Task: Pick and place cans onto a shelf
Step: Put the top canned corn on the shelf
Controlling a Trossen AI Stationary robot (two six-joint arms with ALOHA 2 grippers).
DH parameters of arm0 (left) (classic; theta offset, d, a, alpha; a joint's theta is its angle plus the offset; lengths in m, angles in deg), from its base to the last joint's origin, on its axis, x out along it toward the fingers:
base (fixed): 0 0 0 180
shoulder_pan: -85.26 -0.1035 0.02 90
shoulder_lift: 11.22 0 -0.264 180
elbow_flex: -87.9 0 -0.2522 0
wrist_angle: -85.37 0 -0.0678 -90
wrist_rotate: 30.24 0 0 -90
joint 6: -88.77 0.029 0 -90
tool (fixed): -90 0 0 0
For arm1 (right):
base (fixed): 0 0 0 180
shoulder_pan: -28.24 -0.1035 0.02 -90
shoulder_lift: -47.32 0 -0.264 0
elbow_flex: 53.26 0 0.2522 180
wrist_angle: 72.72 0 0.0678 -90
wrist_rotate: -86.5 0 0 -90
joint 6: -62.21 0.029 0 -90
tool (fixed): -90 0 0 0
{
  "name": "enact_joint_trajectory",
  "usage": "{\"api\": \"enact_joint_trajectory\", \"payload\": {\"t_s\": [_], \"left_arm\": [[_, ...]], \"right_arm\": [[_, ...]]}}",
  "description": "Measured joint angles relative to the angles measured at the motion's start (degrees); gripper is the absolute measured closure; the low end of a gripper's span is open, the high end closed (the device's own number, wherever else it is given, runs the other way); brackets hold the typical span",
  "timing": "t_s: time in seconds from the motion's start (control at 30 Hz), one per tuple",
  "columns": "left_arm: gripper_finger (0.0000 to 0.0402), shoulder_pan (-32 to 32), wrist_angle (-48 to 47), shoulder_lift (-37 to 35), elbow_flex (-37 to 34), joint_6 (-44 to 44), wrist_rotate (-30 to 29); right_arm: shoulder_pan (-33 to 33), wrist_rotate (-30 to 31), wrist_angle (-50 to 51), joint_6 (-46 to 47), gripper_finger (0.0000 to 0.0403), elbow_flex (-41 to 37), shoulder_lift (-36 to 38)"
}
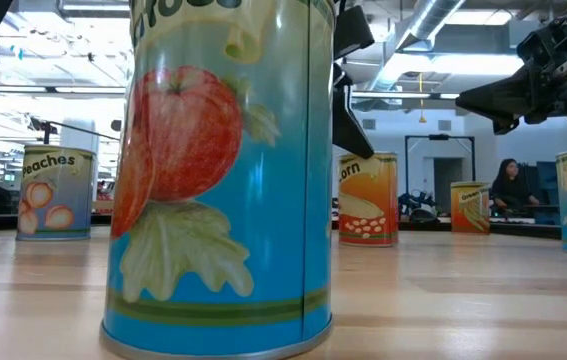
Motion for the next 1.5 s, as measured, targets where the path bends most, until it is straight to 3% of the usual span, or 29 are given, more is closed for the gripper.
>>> {"api": "enact_joint_trajectory", "payload": {"t_s": [0.23, 0.47, 0.7, 1.0, 1.1, 1.2, 1.33, 1.5], "left_arm": [[0.0401, 0.79, -5.81, -0.07, 7.46, -2.92, 1.42], [0.0401, 1.55, -17.17, -0.11, 21.14, -4.35, -0.03], [0.0401, 1.41, -32.85, -3.25, 34.17, -7.15, -7.02], [0.0401, -1.61, -46.29, -16.14, 34.47, -15.86, -19.02], [0.0401, -2.77, -50.92, -20.10, 31.76, -18.84, -21.45], [0.0401, -4.23, -51.33, -25.25, 24.60, -21.24, -22.08], [0.0401, -6.77, -46.69, -34.53, 9.94, -22.25, -22.15], [0.0401, -14.20, -36.75, -46.49, -9.70, -21.38, -17.06]], "right_arm": [[0.00, 0.00, 0.00, 0.00, 0.0316, 0.02, 0.02], [0.00, 0.00, -0.02, 0.01, 0.0316, 0.01, 0.01], [0.00, 0.00, -0.02, 0.01, 0.0316, 0.01, 0.00], [0.00, 0.00, -0.04, 0.01, 0.0316, 0.00, 0.00], [0.00, 0.00, -0.04, 0.01, 0.0316, 0.01, 0.01], [0.00, 0.02, -0.05, -0.01, 0.0316, 0.01, 0.01], [0.00, 0.02, -0.05, -0.01, 0.0316, 0.01, 0.02], [0.00, 0.02, -0.07, 0.01, 0.0316, 0.00, 0.01]]}}
